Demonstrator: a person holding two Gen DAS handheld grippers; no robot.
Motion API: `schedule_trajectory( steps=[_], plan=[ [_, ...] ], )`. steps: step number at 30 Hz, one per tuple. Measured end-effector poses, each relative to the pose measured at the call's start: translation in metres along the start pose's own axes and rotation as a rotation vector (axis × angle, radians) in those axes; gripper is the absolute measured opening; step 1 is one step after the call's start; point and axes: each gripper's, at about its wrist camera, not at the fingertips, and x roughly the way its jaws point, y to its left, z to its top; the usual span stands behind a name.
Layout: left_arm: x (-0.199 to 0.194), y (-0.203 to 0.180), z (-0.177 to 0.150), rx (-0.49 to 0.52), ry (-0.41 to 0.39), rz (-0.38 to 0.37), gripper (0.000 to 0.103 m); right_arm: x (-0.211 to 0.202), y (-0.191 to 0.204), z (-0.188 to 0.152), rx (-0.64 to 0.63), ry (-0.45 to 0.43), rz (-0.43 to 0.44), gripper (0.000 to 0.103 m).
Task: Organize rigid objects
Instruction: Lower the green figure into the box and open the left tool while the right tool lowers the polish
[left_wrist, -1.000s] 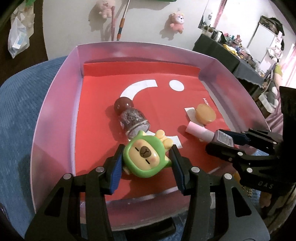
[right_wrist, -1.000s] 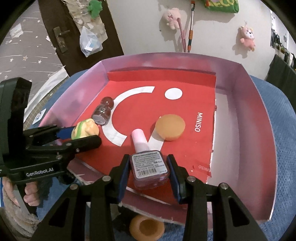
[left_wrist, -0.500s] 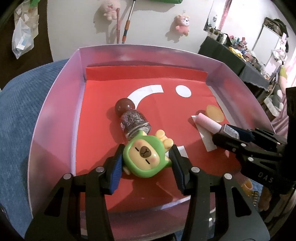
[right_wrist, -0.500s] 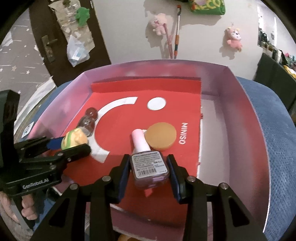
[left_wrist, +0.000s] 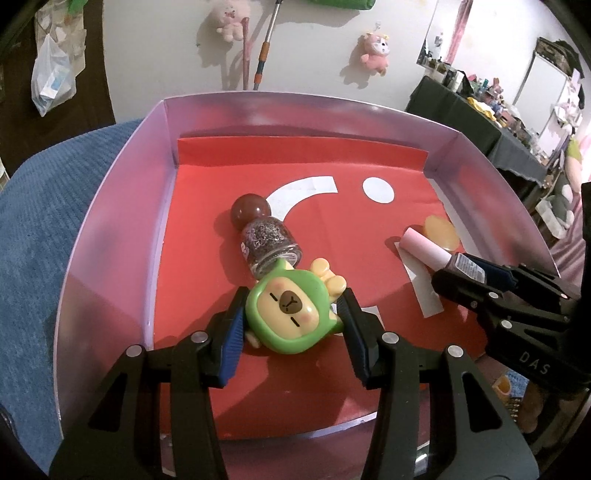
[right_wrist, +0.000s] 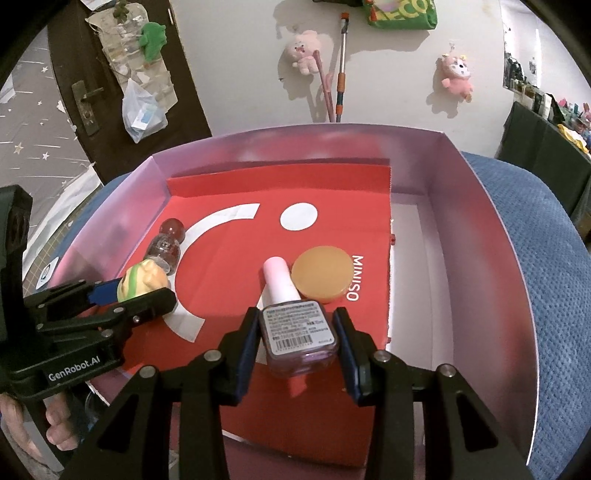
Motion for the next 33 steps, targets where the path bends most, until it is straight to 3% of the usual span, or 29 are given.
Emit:
schedule_trajectory(
  steps=[21,28,31,33],
  plan=[
    [0.0001,0.0013,-0.001,0.004,-0.002,-0.01,0.047,0.0005,-0.0024,-0.0001,0.011,0.002,0.011,0.043],
    [-0.0008,0.0024,-0.0014,-0.004,-0.008,-0.038,0.053,-0.0005,-0.0028,-0.0001,0.014,0.0,0.014,0.044],
    [-0.0024,0.0026,-0.0017,-0.009,-0.015,-0.039,0.068,-0.005,-0.0029,0.0004,0.017,-0.017,0.016,0.051],
    [-0.0048,0.0028,-0.002,-0.011,-0.024,-0.043,0.068,-0.0085,-0.0033,0.0009,0.016,-0.024,0.018,0.051]
  ],
)
